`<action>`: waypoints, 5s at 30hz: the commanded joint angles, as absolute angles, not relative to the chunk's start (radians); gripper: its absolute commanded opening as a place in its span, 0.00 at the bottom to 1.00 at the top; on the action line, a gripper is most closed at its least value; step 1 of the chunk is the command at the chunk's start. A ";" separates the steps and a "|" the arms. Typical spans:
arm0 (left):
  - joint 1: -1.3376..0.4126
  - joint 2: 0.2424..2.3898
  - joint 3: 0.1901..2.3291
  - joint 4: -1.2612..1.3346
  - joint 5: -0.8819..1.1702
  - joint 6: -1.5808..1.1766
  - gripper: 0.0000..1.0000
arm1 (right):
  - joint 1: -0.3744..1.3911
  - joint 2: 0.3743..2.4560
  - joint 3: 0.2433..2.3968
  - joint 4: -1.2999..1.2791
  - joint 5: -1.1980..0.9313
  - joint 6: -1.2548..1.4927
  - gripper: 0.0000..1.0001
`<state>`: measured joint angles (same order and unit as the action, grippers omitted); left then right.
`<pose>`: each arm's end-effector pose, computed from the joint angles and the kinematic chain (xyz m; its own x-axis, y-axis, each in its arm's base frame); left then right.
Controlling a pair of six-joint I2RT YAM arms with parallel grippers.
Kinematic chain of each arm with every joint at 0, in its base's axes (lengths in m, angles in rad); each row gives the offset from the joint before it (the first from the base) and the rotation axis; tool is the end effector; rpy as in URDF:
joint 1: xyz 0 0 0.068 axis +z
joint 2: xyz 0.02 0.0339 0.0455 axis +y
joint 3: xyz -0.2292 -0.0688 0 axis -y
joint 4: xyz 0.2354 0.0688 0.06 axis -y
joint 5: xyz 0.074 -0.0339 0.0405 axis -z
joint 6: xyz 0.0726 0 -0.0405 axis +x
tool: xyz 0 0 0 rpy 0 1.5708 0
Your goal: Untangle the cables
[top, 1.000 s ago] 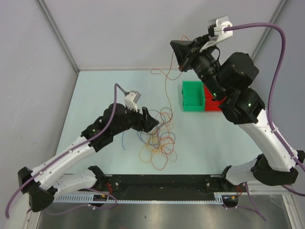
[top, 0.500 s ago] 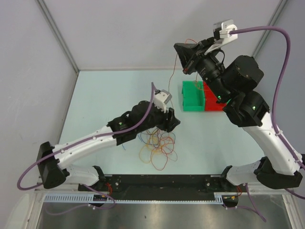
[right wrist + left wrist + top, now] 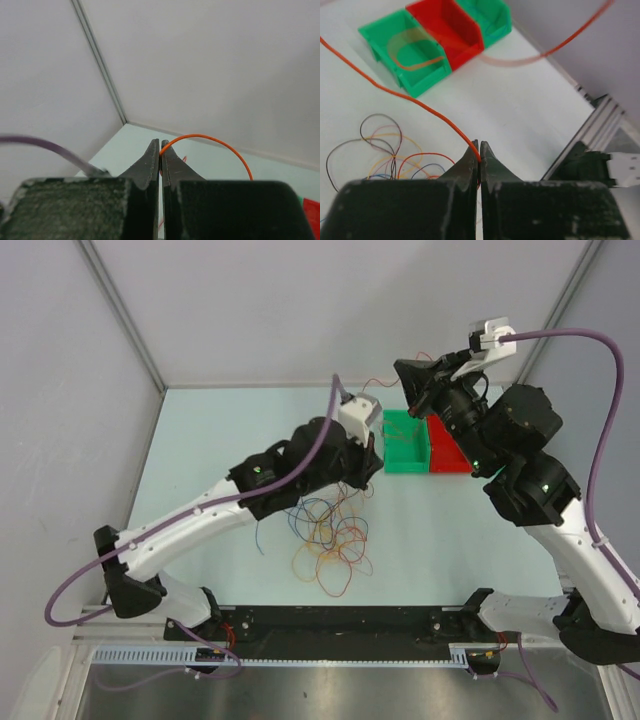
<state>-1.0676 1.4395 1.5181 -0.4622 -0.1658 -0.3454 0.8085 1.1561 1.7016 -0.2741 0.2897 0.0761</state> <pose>0.1817 -0.3052 0.3645 -0.4374 0.1021 -0.8935 0.6825 0.6847 -0.2558 0.1780 0.1564 0.5352 0.1463 0.2588 -0.9548 -0.5157 0.8436 0.1496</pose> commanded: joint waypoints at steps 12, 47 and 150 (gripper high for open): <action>-1.006 1.378 1.847 -0.655 -0.129 -0.411 0.00 | 0.762 1.029 1.350 -0.272 0.011 0.410 0.00; -0.868 1.335 1.726 -0.581 0.087 -0.670 0.00 | 0.884 1.031 1.278 -0.253 -0.046 0.304 0.33; -0.813 0.502 0.835 -0.787 -0.299 -0.497 1.00 | 0.485 1.686 2.488 -0.144 0.306 -0.077 0.00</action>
